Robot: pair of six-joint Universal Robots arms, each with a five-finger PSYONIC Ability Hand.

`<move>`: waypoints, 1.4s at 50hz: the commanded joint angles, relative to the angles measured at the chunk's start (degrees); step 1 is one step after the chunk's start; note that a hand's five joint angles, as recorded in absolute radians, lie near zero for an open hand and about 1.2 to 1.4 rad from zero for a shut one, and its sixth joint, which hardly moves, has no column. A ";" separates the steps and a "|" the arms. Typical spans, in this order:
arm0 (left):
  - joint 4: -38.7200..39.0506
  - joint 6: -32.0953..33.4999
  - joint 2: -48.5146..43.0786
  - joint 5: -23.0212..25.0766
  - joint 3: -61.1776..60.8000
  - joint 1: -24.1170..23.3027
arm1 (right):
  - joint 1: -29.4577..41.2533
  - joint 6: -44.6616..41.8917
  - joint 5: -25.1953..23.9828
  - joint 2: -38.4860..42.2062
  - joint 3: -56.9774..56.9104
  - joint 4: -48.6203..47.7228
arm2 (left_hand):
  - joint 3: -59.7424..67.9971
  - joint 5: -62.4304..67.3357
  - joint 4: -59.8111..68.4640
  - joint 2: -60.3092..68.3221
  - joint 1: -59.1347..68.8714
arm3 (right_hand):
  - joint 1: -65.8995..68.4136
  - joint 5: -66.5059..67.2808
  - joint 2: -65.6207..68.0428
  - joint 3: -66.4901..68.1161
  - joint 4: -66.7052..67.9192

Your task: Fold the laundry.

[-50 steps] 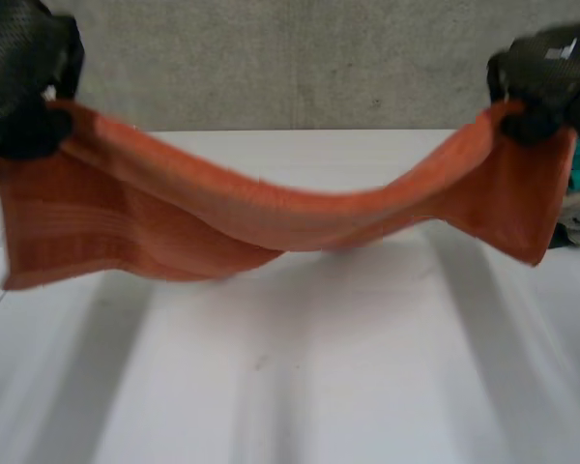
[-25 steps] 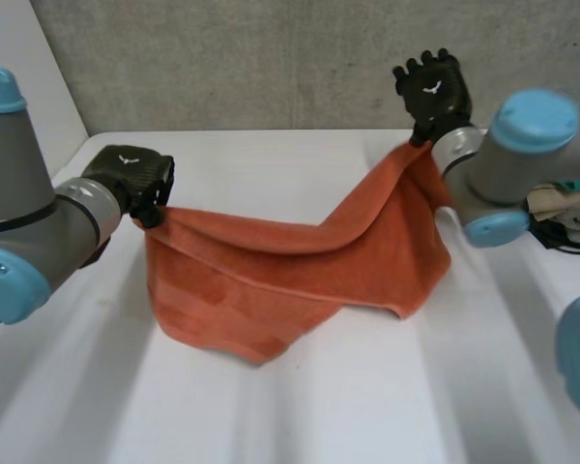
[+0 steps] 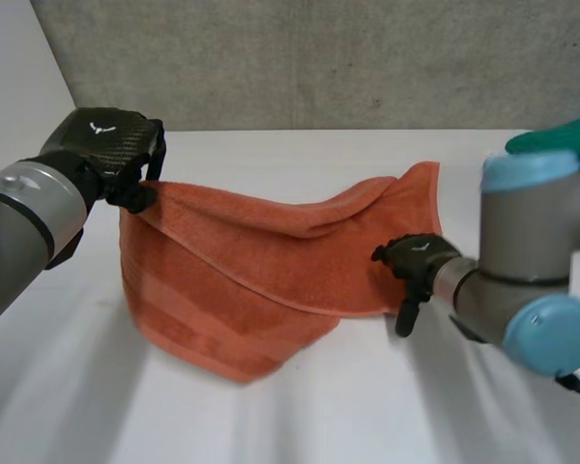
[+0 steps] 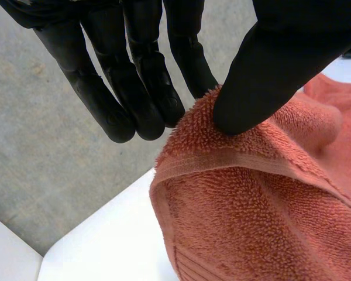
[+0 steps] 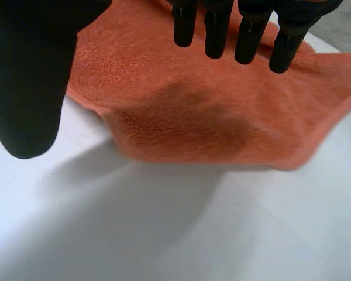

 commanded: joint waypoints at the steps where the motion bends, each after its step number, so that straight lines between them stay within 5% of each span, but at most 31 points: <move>1: -0.25 -0.03 2.33 0.05 -0.64 -0.23 | 1.87 -2.20 3.95 8.47 0.32 -16.06 | 12.09 13.17 11.57 11.51 15.79 | 16.14 15.90 16.59 15.49 15.67; 2: -0.25 -0.03 2.50 0.05 -0.64 -0.31 | 1.88 -2.37 4.47 8.91 -0.03 -15.97 | 12.09 13.17 11.57 11.51 15.79 | 30.19 29.95 30.64 29.54 29.72; 3: -0.34 -0.03 3.03 -0.12 -0.64 -0.58 | 1.79 -2.38 5.52 8.91 -0.38 -15.80 | 12.09 13.17 11.57 11.51 15.79 | 66.83 66.58 67.27 66.17 66.35; 8: -0.43 0.32 4.26 -0.30 -0.91 -0.93 | 0.12 -0.53 9.31 2.86 1.98 -16.14 | 12.09 13.17 11.57 11.51 15.79 | 67.20 66.95 67.64 66.54 66.72; 13: -0.60 0.76 4.53 -0.65 -1.52 -0.05 | -3.04 -3.77 4.32 -8.04 4.45 -16.24 | 12.09 13.17 11.57 11.51 15.79 | 67.20 66.95 67.64 66.54 66.72; 19: -2.09 5.31 1.12 0.05 -3.10 2.93 | -7.70 -22.10 -5.53 -13.41 1.74 5.67 | 12.09 13.17 11.57 11.51 15.79 | 67.20 66.95 67.64 66.54 66.72; 25: -7.80 9.28 -10.91 0.58 0.39 3.82 | -7.71 -36.29 -4.49 -10.44 -4.76 25.50 | 12.09 13.17 11.57 11.51 15.79 | 67.20 66.95 67.64 66.54 66.72; 35: -6.67 9.46 -20.79 -0.21 24.73 1.80 | -4.54 -29.72 -0.10 4.59 -29.00 4.98 | 12.09 13.17 11.57 11.51 15.79 | 67.20 66.95 67.64 66.54 66.72; 40: 3.49 9.11 -19.65 -3.44 41.33 0.83 | -5.06 -21.56 6.05 6.19 -41.32 -24.75 | 12.09 13.17 11.57 11.51 15.79 | 67.20 66.95 67.64 66.54 66.72; 45: 16.51 8.32 -15.96 -8.82 42.25 0.56 | -5.24 -17.14 6.15 3.38 -40.03 -43.47 | 12.09 13.17 11.57 11.51 15.79 | 67.20 66.95 67.64 66.54 66.72; 58: 21.28 6.65 -11.99 -10.58 15.90 -0.67 | -5.51 -14.68 -4.13 -0.50 -19.03 -41.11 | 12.09 13.17 11.57 11.51 15.79 | 67.20 66.95 67.64 66.54 66.72; 70: 15.24 2.78 -26.66 -12.17 6.91 -2.16 | -6.30 -20.82 -7.83 10.83 -10.31 -25.93 | 12.09 13.17 11.57 11.51 15.79 | 67.20 66.95 67.64 66.54 66.72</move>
